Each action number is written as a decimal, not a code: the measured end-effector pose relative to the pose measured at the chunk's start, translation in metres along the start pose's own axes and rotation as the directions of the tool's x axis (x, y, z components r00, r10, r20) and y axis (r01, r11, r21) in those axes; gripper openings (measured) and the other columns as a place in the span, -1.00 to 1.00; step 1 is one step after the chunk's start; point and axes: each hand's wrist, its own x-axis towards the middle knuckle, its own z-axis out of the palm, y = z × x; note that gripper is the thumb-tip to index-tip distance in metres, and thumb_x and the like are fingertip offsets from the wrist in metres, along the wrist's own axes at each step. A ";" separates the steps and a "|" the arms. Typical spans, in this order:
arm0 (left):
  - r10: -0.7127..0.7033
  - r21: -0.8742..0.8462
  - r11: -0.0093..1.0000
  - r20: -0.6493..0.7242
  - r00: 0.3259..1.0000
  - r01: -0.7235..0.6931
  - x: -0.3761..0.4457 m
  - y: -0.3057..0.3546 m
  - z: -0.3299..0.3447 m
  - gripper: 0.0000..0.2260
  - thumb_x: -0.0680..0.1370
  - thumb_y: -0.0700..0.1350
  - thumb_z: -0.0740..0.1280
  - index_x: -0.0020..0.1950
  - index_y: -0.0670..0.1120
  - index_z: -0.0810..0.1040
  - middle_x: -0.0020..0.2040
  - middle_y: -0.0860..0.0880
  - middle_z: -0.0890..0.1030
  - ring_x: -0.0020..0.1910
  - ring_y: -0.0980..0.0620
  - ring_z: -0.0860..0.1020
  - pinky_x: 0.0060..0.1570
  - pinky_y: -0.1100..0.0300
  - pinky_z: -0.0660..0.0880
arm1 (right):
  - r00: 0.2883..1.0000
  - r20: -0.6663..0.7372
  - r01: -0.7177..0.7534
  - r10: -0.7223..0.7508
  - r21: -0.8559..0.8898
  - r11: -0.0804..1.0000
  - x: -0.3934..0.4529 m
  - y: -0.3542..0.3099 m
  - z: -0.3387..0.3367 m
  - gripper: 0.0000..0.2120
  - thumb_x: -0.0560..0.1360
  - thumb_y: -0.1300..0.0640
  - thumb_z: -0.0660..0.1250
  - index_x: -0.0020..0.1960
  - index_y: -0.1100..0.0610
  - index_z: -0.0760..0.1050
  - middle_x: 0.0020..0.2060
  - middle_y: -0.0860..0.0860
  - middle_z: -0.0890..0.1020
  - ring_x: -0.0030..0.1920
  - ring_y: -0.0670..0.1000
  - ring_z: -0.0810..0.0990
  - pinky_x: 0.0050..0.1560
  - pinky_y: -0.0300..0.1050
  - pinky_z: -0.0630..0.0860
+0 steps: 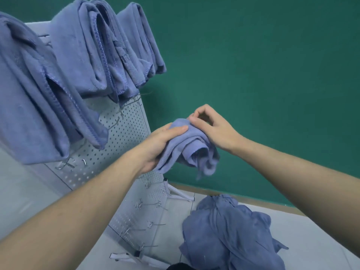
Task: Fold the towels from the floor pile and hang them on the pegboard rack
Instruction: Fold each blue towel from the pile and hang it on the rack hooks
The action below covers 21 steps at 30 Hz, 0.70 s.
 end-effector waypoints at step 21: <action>0.431 0.310 0.898 -0.477 0.766 -0.312 0.094 0.007 -0.047 -0.78 0.49 0.04 0.43 0.00 -0.03 0.50 -0.05 -0.02 0.67 -0.08 0.07 0.64 -0.02 0.08 0.58 | 0.979 -0.201 -0.023 -0.033 -0.270 0.963 0.124 0.036 0.013 -0.56 0.43 0.28 0.19 0.10 -0.18 0.57 -0.02 -0.17 0.66 -0.07 -0.05 0.62 -0.09 -0.12 0.60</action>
